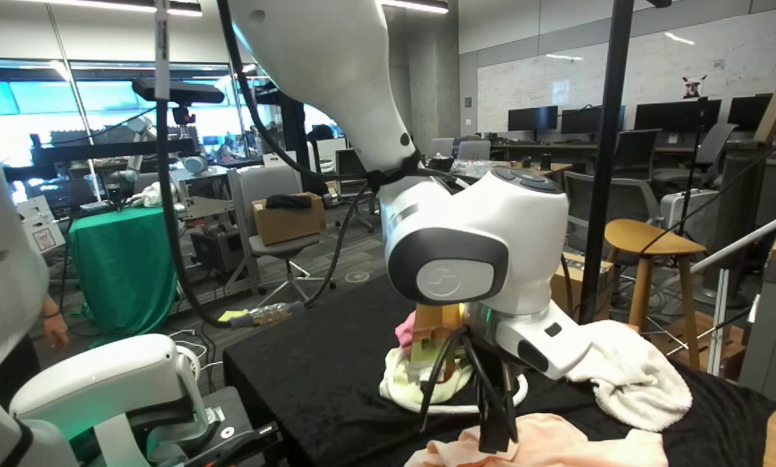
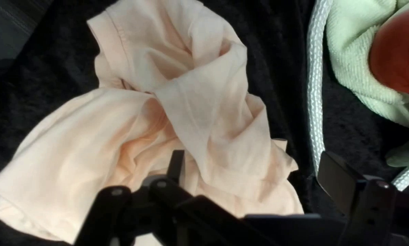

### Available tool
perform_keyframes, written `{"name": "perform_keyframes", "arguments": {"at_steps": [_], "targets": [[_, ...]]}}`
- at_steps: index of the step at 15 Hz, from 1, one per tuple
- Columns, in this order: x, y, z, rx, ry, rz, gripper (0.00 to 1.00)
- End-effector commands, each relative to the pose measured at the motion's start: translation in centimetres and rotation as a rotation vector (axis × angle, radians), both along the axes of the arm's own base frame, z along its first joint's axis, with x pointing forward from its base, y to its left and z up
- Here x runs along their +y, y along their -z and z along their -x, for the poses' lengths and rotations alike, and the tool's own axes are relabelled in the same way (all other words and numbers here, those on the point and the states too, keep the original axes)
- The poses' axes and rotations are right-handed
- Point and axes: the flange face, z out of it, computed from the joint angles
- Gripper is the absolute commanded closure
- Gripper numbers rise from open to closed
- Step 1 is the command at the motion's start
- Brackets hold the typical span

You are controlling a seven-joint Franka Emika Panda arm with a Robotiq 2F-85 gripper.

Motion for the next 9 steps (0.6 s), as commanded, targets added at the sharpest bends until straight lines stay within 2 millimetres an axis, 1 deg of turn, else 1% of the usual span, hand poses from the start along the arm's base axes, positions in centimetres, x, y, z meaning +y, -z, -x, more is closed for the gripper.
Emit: {"name": "perform_keyframes", "arguments": {"at_steps": [1,6,9], "targets": [[-0.1,1.3,0.7,0.013,0.018,0.015,0.0],[0.8,3.5,0.8,0.057,-0.03,-0.006,0.0],[1.6,4.3,0.5,0.066,-0.062,-0.019,0.0]]}}
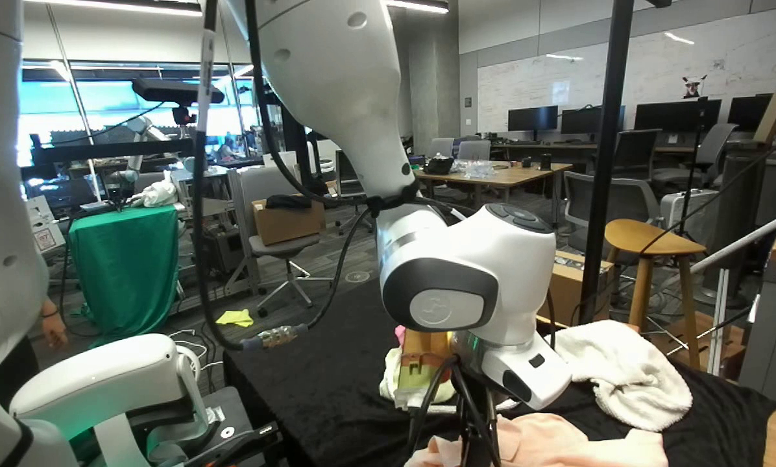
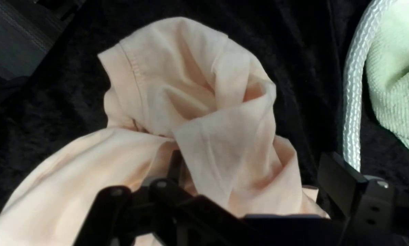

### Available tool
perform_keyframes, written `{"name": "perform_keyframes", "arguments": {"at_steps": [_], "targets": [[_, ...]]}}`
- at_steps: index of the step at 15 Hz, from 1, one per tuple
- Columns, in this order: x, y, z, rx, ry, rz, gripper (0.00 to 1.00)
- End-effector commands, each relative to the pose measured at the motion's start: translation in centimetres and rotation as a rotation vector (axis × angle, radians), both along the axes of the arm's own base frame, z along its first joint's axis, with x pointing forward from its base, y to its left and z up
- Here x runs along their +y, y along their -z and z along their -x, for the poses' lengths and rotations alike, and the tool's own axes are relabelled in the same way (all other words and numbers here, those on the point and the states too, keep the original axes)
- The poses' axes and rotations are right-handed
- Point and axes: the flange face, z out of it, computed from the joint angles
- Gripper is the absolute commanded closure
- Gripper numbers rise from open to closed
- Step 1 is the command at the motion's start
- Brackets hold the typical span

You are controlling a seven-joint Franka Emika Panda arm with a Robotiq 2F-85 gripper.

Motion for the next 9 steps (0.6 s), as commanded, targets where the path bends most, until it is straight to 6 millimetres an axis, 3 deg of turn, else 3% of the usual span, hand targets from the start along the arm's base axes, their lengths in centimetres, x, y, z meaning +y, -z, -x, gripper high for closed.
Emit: {"name": "perform_keyframes", "arguments": {"at_steps": [1,5,6,7,9], "targets": [[0.8,0.56,-0.74,-0.008,-0.037,-0.015,0.0],[0.96,0.38,-1.16,-0.016,-0.046,-0.015,0.0],[0.86,0.4,-1.27,-0.017,-0.044,-0.014,0.09],[0.82,0.39,-1.37,-0.017,-0.044,-0.013,0.09],[0.64,0.53,-1.44,-0.015,-0.035,-0.008,0.27]]}}
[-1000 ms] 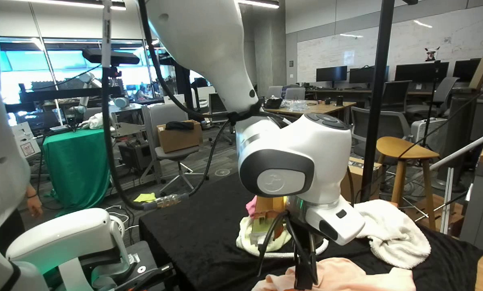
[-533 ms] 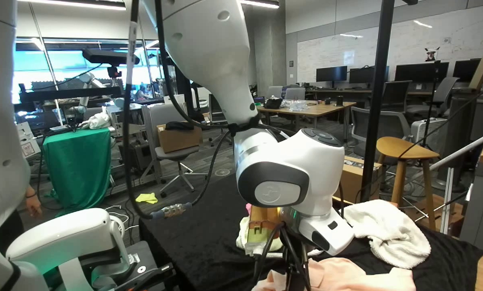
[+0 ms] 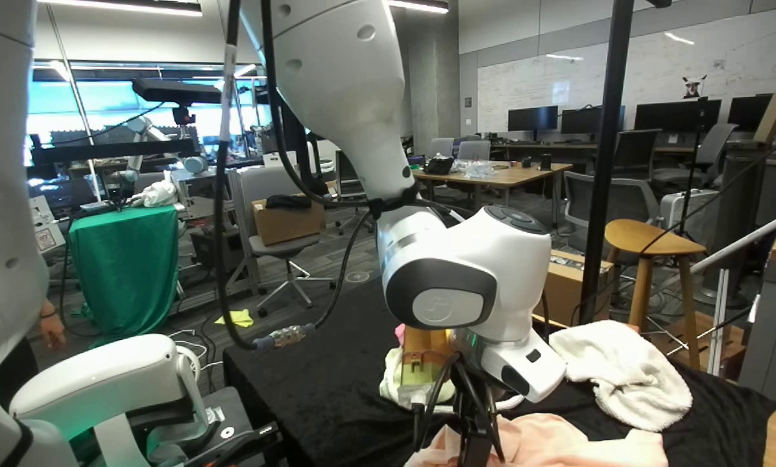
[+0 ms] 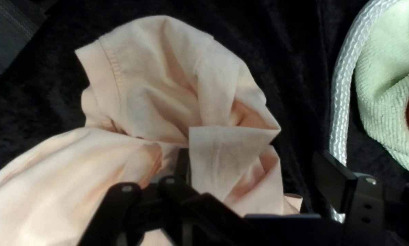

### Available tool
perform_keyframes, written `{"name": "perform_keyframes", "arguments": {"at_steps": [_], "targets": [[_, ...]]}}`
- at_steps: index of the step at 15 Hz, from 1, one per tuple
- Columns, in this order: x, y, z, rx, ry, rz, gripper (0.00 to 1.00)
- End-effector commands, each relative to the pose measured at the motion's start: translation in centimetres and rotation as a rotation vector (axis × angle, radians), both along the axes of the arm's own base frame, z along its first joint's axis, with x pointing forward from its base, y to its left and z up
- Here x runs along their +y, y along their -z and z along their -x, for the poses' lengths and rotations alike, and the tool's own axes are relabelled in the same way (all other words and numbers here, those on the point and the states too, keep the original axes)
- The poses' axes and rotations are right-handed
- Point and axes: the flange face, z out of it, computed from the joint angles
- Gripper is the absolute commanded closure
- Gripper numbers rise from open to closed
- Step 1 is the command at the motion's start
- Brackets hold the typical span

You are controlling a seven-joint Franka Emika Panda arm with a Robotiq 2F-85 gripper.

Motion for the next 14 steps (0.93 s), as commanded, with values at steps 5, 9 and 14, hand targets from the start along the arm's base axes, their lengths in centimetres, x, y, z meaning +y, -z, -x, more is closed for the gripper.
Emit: {"name": "perform_keyframes", "arguments": {"at_steps": [5,9,14], "targets": [[-1.6,1.4,-0.7,0.012,0.055,0.052,0.67],[-2.5,2.5,-1.1,0.039,0.106,0.075,0.92],[-1.9,0.0,-2.6,-0.035,0.083,-0.011,0.89]]}}
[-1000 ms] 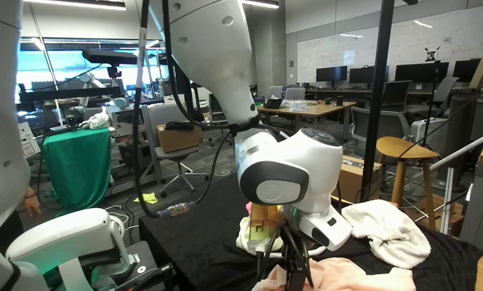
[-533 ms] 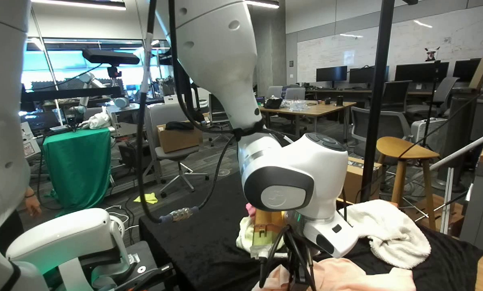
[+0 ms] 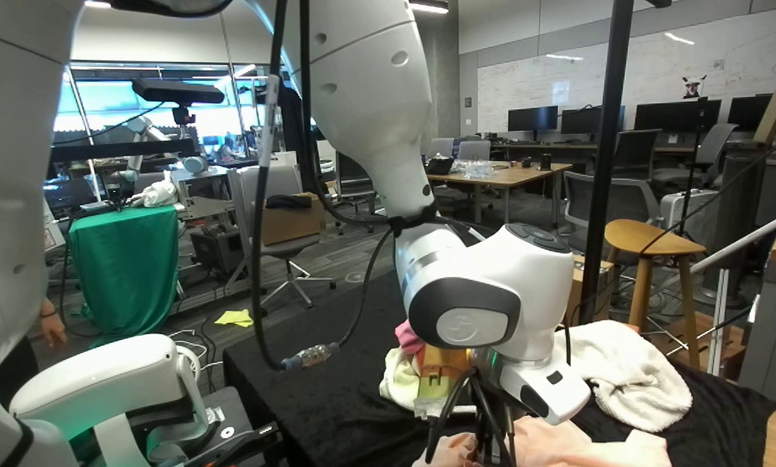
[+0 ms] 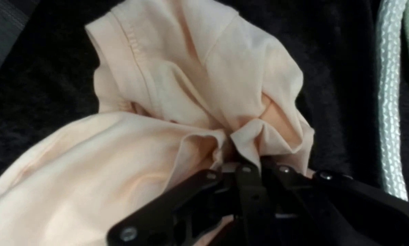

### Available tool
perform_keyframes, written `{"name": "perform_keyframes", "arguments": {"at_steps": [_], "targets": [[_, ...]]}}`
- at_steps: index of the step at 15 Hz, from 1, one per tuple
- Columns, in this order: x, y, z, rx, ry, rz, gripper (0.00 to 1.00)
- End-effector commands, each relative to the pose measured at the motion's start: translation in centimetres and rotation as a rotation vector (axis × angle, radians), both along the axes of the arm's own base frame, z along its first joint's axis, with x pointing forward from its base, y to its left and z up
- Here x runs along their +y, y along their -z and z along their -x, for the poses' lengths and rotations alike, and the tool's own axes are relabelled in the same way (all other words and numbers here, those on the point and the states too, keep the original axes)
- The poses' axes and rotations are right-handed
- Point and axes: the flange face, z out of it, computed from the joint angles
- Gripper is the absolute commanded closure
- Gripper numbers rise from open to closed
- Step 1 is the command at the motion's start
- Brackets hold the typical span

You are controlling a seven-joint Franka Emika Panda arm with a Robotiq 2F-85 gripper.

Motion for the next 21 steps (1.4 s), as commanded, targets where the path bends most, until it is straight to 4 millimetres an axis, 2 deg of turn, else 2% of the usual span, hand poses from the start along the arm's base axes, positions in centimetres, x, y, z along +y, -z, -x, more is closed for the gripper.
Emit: {"name": "perform_keyframes", "arguments": {"at_steps": [1,8,14,17,20,21], "targets": [[0.6,-3.2,-1.8,-0.1,-0.034,-0.06,0.9],[3.1,-11.8,-4.2,-0.309,-0.254,-0.144,0.9],[6.5,-18.2,-5.3,-0.419,-0.475,-0.241,0.9],[8.2,-20.4,-5.7,-0.452,-0.566,-0.241,0.91],[8.8,-20.8,-6.0,-0.449,-0.589,-0.227,0.9],[8.4,-20.2,-6.2,-0.443,-0.574,-0.209,0.65]]}}
